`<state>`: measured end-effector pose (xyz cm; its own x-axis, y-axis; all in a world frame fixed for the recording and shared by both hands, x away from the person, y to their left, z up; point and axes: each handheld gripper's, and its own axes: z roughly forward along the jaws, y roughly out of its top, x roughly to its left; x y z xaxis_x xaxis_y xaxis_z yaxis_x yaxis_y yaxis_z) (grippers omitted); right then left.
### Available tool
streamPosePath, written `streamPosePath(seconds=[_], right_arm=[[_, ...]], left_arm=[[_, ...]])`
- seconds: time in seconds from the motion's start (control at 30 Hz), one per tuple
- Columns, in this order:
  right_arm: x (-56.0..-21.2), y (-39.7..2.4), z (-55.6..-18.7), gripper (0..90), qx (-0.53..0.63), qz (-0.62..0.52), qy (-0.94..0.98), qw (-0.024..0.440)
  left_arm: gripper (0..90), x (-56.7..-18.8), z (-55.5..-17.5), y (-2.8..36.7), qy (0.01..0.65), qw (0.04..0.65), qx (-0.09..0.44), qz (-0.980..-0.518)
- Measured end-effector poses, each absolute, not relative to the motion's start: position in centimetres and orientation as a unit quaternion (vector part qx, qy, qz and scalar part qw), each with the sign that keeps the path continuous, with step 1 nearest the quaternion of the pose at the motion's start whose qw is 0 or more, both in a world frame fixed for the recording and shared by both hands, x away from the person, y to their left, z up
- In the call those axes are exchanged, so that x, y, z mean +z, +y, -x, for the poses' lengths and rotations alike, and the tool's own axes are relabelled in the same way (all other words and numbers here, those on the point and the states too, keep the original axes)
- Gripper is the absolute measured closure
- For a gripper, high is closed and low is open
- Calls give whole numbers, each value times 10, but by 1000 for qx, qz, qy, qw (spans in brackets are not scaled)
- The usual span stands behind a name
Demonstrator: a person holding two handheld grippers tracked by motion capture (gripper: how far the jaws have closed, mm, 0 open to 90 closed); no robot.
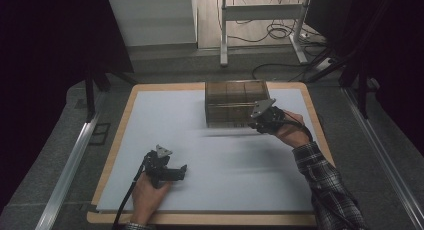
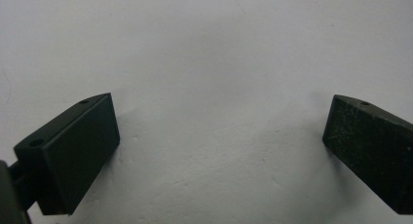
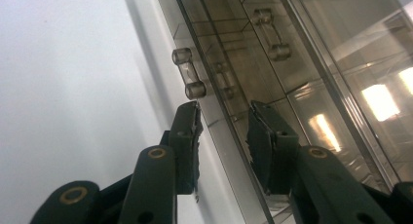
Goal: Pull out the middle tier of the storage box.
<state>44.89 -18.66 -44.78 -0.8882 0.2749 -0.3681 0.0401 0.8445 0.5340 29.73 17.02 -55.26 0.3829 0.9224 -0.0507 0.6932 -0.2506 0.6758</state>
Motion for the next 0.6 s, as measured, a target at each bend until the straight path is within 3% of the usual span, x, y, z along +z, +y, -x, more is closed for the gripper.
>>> streamPosePath(seconds=[0.33, 0.6], right_arm=[[-450, -194, -469, 649, 249, -70, 951, 170], [-458, -194, -484, 734, 227, -33, 963, 141]], left_arm=[[0, -553, -297, 170, 525, 315, 182, -769], [0, -553, -297, 170, 525, 315, 182, -769]])
